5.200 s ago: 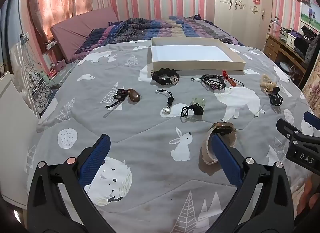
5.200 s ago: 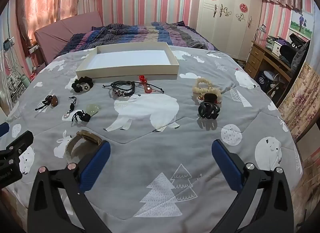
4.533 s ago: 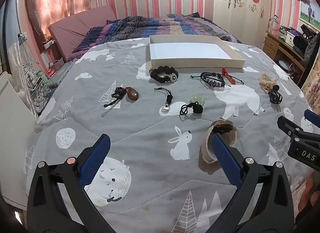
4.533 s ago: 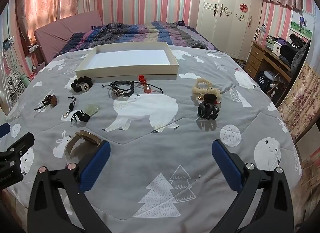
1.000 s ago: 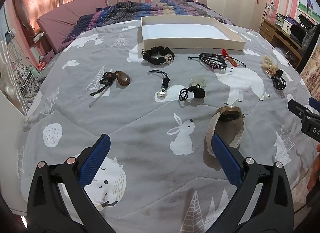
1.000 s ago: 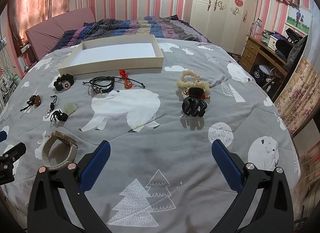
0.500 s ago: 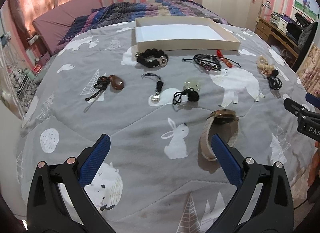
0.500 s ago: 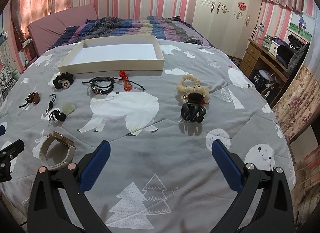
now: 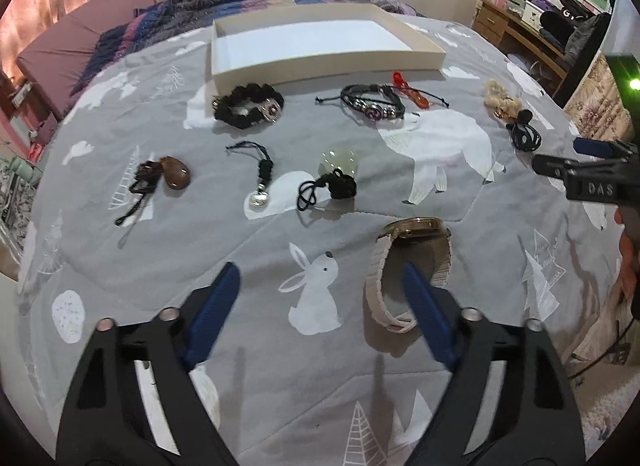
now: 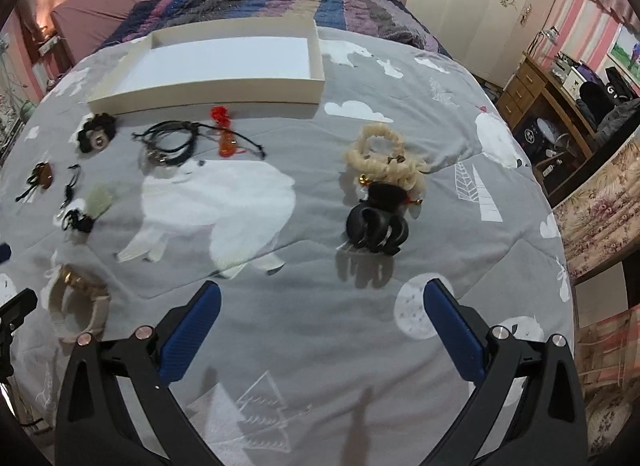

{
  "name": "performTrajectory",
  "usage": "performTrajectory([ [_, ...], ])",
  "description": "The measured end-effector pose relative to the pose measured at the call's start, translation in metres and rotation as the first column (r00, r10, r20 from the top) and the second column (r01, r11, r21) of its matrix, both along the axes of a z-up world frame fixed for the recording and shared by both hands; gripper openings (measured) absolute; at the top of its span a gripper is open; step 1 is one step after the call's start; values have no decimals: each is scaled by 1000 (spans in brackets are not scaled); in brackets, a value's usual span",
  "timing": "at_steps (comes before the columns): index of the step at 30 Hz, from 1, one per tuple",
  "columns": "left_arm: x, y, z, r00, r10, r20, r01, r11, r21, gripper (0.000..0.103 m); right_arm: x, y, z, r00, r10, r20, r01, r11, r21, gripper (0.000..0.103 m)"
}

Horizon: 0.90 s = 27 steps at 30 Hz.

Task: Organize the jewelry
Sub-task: 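Close the left tool on the watch while the right tool grasps the black claw clip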

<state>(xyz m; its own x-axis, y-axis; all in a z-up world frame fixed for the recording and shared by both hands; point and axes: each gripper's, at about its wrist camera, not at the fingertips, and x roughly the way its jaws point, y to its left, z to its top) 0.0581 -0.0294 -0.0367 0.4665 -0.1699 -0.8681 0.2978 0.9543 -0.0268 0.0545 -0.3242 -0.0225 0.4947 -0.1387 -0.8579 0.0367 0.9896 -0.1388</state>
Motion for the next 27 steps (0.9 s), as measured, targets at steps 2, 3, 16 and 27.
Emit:
performTrajectory([
  [2,1,-3,-2,1000,-14,-5,14,1000,-3,77,6,-2,-2,1000,-2,-10,2,1000,-12,100],
  [3,0,-5,-2,1000,-23,-2,23,1000,-1,74,9,-3,-4,1000,1,-17,-1,1000,-23,99],
  [16,12,-25,-12,993,-100,-58,100,995,-17,52,27,-16,-16,994,-13,-110,10,1000,-29,78],
  [27,24,-32,-23,988,-122,-99,122,992,-9,25,39,-23,-24,990,-16,-140,10,999,-45,78],
])
